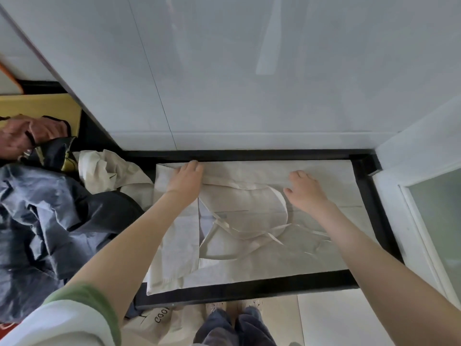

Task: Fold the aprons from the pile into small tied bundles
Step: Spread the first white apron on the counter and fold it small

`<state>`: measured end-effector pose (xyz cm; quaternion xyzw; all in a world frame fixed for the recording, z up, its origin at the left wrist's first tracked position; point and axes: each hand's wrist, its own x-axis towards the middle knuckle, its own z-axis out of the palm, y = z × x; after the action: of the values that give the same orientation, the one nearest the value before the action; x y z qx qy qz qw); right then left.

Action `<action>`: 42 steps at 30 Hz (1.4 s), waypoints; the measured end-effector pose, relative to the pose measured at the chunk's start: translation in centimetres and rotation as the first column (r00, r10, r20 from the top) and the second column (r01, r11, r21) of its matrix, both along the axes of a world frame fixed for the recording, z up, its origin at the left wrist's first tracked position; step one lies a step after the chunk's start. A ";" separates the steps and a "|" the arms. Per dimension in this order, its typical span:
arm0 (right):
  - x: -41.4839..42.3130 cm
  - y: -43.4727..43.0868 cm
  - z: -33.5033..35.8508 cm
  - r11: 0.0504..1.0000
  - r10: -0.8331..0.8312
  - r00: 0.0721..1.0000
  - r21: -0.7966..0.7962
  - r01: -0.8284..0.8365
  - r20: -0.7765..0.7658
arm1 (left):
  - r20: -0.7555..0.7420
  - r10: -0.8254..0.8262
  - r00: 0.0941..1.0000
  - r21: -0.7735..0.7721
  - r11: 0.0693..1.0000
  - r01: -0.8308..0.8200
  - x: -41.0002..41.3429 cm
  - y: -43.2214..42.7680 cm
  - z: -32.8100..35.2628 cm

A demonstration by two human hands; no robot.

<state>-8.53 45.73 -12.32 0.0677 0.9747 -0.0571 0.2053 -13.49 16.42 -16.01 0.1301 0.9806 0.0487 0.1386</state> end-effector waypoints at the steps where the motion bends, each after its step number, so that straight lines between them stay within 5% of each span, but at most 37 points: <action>1: -0.9 -0.5 -0.2 0.998 0.026 1.000 -0.057 -0.026 -0.004 | -0.016 -0.002 1.000 -0.014 1.000 0.002 -0.6 -0.1 -0.1; 6: -5.1 -2.7 -1.7 0.975 0.113 0.992 -0.196 -0.101 0.050 | 0.025 -0.077 0.997 -0.099 0.992 0.079 -2.9 -0.4 -0.6; 14: -6.8 -3.6 -2.9 0.977 0.172 0.969 -0.154 -0.146 0.176 | 0.032 -0.019 0.999 -0.260 0.965 0.027 -2.8 0.1 -0.8; 20: -7.2 -3.6 -2.8 0.956 0.289 0.954 -0.067 -0.284 0.077 | 0.077 0.043 0.996 -0.151 0.988 -0.031 -2.9 0.2 -0.8; 31: -6.5 -4.4 -1.4 0.962 0.219 0.968 -0.193 -0.193 0.121 | 0.419 0.254 0.872 -0.023 0.963 -0.270 -2.0 -1.5 0.4; 35: -7.2 -4.8 -1.3 0.967 0.212 0.970 -0.165 -0.192 0.116 | 0.419 0.379 0.825 -0.048 0.917 -0.396 -1.9 -1.8 1.5; 42: -5.5 -4.3 -1.9 0.966 0.255 0.950 -0.094 -0.241 0.181 | 0.268 0.057 0.962 -0.282 0.959 0.022 -1.3 -3.3 1.5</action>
<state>-13.98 41.46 -14.27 -0.0575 0.9486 -0.0585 0.3058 -14.78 13.15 -14.50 0.0924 0.9500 -0.0728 0.2893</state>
